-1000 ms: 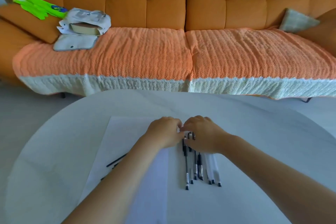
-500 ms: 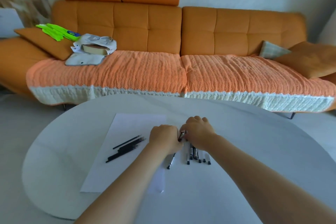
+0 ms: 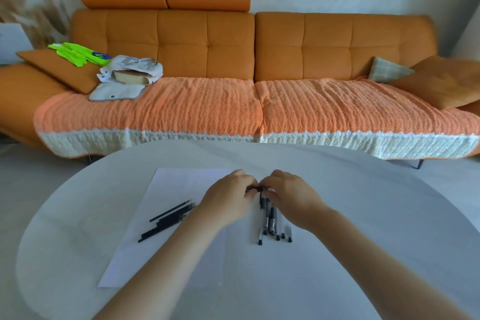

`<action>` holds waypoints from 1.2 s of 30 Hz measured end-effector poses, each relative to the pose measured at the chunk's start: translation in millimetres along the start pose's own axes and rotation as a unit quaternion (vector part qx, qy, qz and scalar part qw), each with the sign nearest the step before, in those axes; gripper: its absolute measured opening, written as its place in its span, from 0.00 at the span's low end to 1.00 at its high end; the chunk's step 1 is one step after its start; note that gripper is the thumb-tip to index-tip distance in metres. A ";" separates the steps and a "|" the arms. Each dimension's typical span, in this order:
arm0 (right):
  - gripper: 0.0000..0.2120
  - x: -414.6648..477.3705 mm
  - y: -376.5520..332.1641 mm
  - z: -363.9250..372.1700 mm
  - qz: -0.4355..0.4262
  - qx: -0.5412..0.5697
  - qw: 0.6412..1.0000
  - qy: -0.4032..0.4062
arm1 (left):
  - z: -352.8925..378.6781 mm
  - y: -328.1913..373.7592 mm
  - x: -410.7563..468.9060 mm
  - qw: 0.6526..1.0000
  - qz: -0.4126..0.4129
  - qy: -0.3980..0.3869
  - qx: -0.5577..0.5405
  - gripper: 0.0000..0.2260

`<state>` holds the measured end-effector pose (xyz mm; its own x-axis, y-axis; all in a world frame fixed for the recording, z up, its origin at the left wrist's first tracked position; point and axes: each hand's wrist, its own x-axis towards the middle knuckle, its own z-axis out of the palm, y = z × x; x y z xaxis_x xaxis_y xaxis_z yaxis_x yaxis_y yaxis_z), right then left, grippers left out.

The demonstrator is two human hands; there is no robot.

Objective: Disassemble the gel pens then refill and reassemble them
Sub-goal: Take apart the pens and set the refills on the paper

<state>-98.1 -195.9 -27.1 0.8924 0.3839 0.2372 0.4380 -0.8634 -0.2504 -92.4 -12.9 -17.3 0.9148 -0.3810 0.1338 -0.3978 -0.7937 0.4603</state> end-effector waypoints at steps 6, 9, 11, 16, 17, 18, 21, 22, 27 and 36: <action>0.10 -22.2 -8.1 19.1 -0.056 -0.015 0.998 0.011 | 5.2 -9.1 -29.9 0.988 0.097 0.052 0.110 0.10; 0.11 -32.0 -16.6 20.0 -0.033 0.013 0.999 0.002 | 4.7 -16.8 -34.0 0.987 0.116 0.029 0.105 0.14; 0.10 -33.9 -20.3 16.1 -0.028 0.034 0.999 0.006 | 1.3 -18.6 -31.3 0.988 0.118 0.010 0.095 0.15; 0.09 -33.6 -7.8 -3.3 0.038 0.026 0.999 0.004 | -20.9 -45.5 -32.5 0.994 0.050 -0.030 0.091 0.12; 0.09 -35.3 -2.3 -7.8 0.061 0.021 0.998 0.001 | -26.0 -52.3 -33.1 0.996 0.035 -0.025 0.082 0.12; 0.09 -37.7 2.9 -11.5 0.078 0.005 0.997 -0.002 | -29.4 -56.4 -32.4 0.997 0.025 -0.016 0.071 0.11; 0.10 -45.1 13.0 -15.0 0.106 -0.033 0.994 -0.012 | -22.0 -51.2 -25.3 0.998 0.037 -0.019 0.054 0.11; 0.10 -46.1 15.7 -13.6 0.112 -0.038 0.993 -0.014 | -15.5 -46.6 -23.0 0.997 0.048 -0.028 0.050 0.13; 0.12 -43.3 43.8 -7.6 0.184 -0.064 0.980 -0.033 | 11.2 -29.6 -12.2 0.997 0.059 -0.038 0.043 0.11; 0.09 -46.7 77.1 4.3 0.244 -0.020 0.969 -0.036 | 44.2 -4.6 -10.6 0.996 0.067 -0.004 0.063 0.11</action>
<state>-105.6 -279.0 -61.5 0.9981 -0.0519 0.0342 -0.0403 -0.9591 -0.2803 -103.3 -26.2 -59.6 0.8527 -0.4905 0.1799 -0.5222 -0.7886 0.3247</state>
